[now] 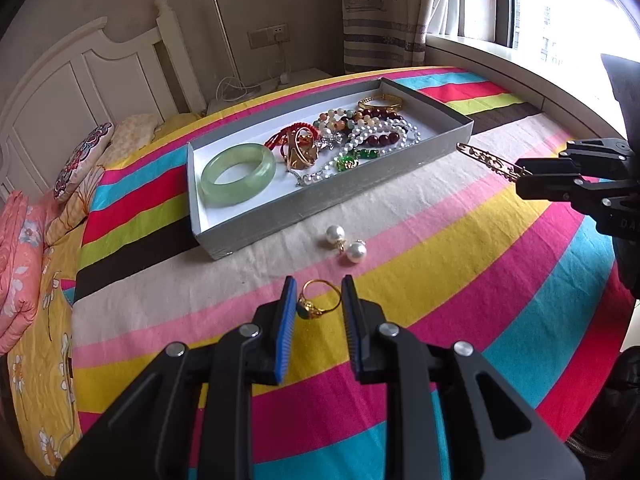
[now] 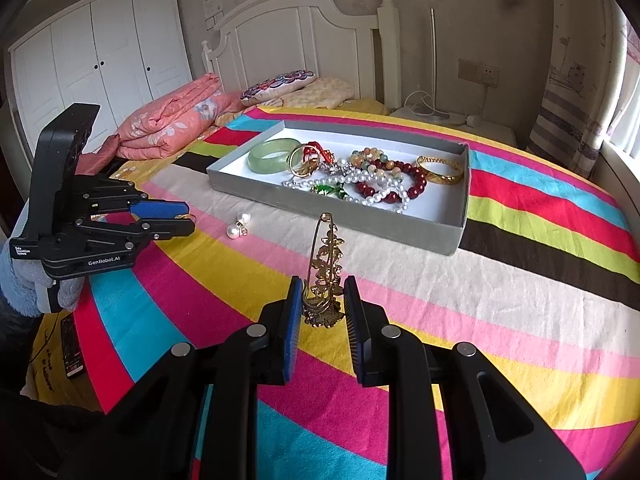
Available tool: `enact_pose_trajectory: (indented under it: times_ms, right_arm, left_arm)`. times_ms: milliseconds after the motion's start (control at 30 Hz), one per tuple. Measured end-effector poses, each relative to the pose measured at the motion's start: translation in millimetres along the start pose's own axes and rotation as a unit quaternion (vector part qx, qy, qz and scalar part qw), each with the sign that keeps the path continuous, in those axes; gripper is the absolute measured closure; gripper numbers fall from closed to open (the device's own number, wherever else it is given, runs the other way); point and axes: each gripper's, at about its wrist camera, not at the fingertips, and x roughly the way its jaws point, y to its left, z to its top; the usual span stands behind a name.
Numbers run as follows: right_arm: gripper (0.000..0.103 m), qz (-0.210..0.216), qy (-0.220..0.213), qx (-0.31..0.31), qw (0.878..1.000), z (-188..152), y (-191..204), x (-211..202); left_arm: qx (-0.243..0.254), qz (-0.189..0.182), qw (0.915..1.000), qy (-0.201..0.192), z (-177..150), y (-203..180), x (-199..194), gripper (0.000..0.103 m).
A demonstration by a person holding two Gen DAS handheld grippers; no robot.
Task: Organize jewelry
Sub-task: 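Carry brooch and ring into the white box and open both tools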
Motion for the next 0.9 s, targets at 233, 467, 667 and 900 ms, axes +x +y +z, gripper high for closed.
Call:
enact_pose_trajectory:
  times_ms: [233,467,667,900]
  right_arm:
    - [0.081,-0.008,-0.024,-0.005,1.000,29,-4,3]
    - [0.081,0.001,-0.036,0.011,0.999,56,-12,16]
    - [0.081,0.016,-0.032,0.017,0.999,46,-12,16]
    - [0.081,0.017,-0.012,0.032,0.999,30,-20,25]
  left_arm:
    - [-0.016,0.002,0.9998,-0.008,13,4,2,0.080]
    - [-0.035,-0.006,0.9991,-0.025,35,14,-1,0.080]
    - [-0.059,-0.040,0.9969,-0.033,20,23,-7,0.042]
    - [-0.031,-0.046,0.9984,0.013,-6,13,18,0.043]
